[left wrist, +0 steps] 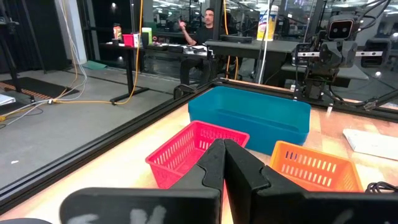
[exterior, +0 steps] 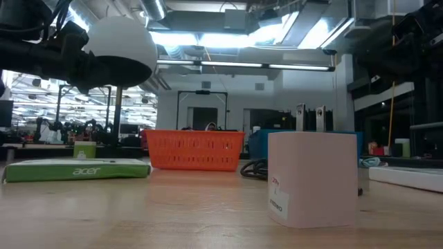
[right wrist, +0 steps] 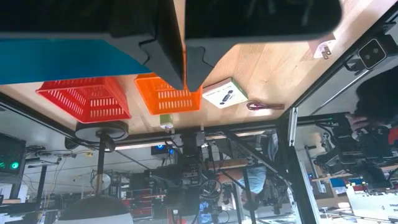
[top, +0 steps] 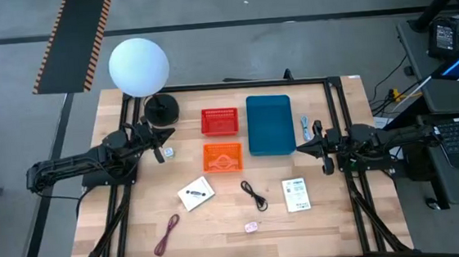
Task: Pick and place items into bin
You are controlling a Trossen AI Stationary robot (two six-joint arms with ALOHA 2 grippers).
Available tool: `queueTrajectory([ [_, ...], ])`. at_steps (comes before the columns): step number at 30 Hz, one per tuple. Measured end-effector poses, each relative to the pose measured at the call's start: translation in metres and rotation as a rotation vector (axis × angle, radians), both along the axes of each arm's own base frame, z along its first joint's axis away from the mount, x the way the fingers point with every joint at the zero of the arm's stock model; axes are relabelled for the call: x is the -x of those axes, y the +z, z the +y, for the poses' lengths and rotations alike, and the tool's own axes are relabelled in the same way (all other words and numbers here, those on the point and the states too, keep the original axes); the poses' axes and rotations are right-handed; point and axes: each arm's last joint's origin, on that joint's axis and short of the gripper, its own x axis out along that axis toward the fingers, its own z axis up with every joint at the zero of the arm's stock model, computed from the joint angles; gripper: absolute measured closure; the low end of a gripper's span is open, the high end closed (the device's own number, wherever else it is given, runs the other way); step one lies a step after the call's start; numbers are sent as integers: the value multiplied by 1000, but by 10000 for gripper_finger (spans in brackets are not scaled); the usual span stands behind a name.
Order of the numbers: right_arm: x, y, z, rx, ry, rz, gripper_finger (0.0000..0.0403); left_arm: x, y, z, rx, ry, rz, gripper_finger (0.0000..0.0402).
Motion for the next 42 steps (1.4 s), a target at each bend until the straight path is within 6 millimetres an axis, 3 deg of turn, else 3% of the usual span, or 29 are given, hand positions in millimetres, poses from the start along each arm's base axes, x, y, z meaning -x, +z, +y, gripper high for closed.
queueTrajectory([
  [13,0,6,0,-11,-2,-63,402,0,1,0,-10,14,-2,398],
  [18,0,6,0,-12,-16,-64,402,-1,0,-4,-61,-135,21,398],
  [24,1,8,-2,-69,-66,-57,402,-2,4,-4,-81,-145,-4,398],
  [32,0,26,-6,-180,-224,35,403,4,43,-5,-172,-123,-18,398],
  [42,-19,58,-5,-154,-278,117,403,-17,55,2,-96,-83,166,398],
])
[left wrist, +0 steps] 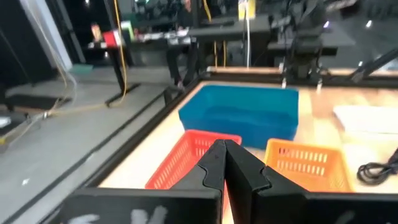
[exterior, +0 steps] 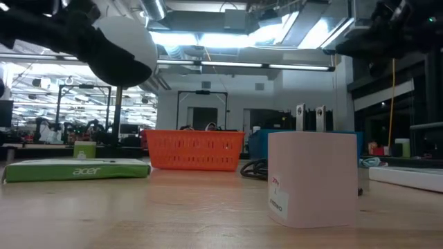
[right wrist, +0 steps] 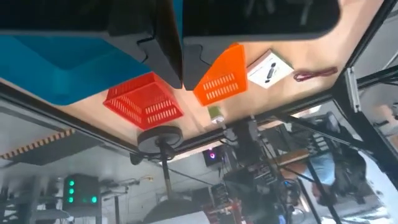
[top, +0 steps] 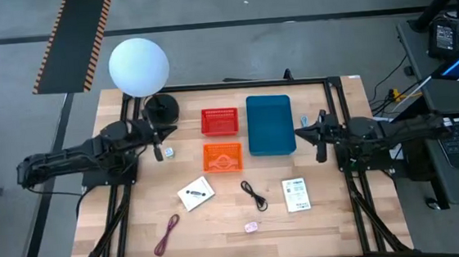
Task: Pick and place items into bin
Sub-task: Put the light blue charger cable into the red bin
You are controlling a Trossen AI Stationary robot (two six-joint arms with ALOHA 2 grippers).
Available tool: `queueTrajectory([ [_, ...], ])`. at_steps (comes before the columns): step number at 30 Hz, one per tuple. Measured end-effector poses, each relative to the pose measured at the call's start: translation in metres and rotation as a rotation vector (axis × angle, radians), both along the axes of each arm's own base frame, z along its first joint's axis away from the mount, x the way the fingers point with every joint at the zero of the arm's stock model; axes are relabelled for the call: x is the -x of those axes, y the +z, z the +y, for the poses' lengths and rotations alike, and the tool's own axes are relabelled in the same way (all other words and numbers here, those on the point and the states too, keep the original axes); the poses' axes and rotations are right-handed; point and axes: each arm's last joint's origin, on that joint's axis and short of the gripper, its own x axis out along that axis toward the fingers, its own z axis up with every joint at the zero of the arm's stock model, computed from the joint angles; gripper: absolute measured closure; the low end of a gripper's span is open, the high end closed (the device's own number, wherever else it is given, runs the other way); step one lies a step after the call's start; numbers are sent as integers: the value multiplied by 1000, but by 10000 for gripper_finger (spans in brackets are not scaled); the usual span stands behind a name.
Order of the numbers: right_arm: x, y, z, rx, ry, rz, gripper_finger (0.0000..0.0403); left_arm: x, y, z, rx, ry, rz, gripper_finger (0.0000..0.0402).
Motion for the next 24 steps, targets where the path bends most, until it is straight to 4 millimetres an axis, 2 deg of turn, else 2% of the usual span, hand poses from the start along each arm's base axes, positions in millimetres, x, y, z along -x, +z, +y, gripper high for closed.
queueTrajectory([
  [9,-22,32,2,-52,-61,286,403,-34,-5,9,93,15,173,398],
  [13,-31,43,2,-53,-81,400,403,-47,-6,12,50,5,157,398],
  [18,-36,48,3,-109,-119,505,403,-57,-5,15,75,6,97,398],
  [24,-40,38,7,-166,-153,617,403,-60,-10,15,89,5,124,398],
])
